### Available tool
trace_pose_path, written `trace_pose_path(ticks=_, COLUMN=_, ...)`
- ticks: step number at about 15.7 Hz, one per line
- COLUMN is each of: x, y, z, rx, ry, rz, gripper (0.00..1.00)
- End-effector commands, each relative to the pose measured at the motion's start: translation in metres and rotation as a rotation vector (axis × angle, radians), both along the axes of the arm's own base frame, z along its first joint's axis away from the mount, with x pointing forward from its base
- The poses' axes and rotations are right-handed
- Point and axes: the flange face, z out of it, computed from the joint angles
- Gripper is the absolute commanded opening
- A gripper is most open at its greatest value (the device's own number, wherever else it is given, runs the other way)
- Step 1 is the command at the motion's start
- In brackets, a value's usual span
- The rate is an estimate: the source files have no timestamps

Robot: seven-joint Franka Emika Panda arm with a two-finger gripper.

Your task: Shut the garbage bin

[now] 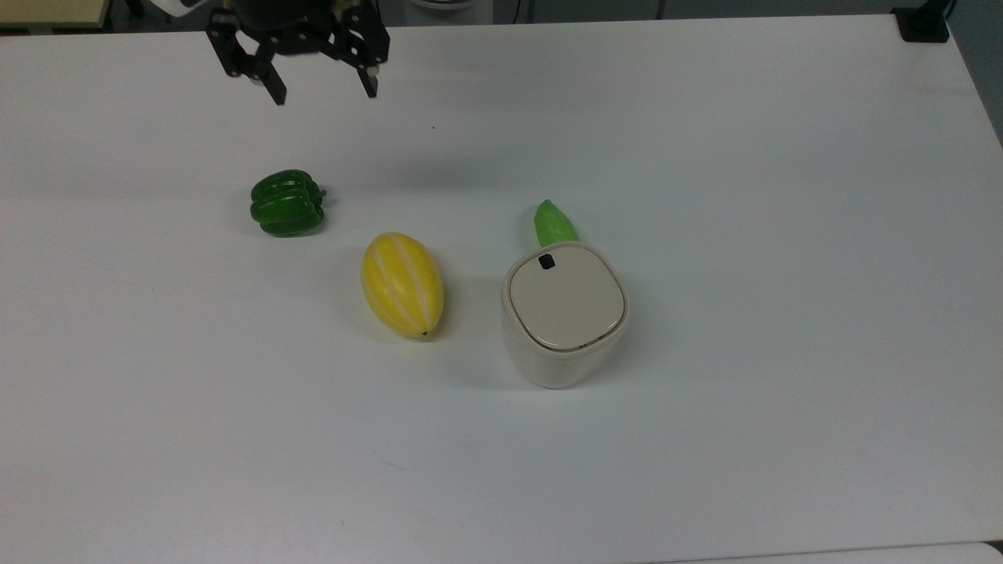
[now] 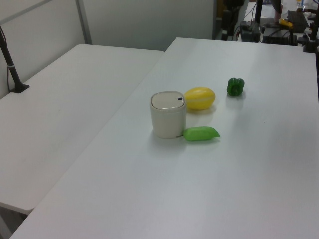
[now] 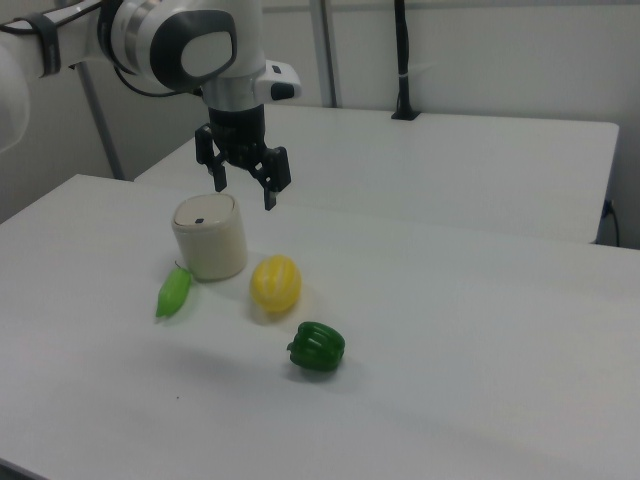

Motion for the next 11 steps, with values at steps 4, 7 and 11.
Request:
trace_pose_path(ticks=4, x=-0.031, y=-0.025, z=0.029, rx=-0.063, ry=0.032, rz=-0.036, gripper=1.0)
trace_pose_path(ticks=7, x=-0.035, y=-0.03, z=0.034, rx=-0.065, ry=0.035, rz=-0.1, gripper=1.0)
trace_pose_path(ticks=11, x=-0.036, y=-0.021, z=0.029, rx=-0.139, ry=0.086, rz=-0.253, gripper=1.0)
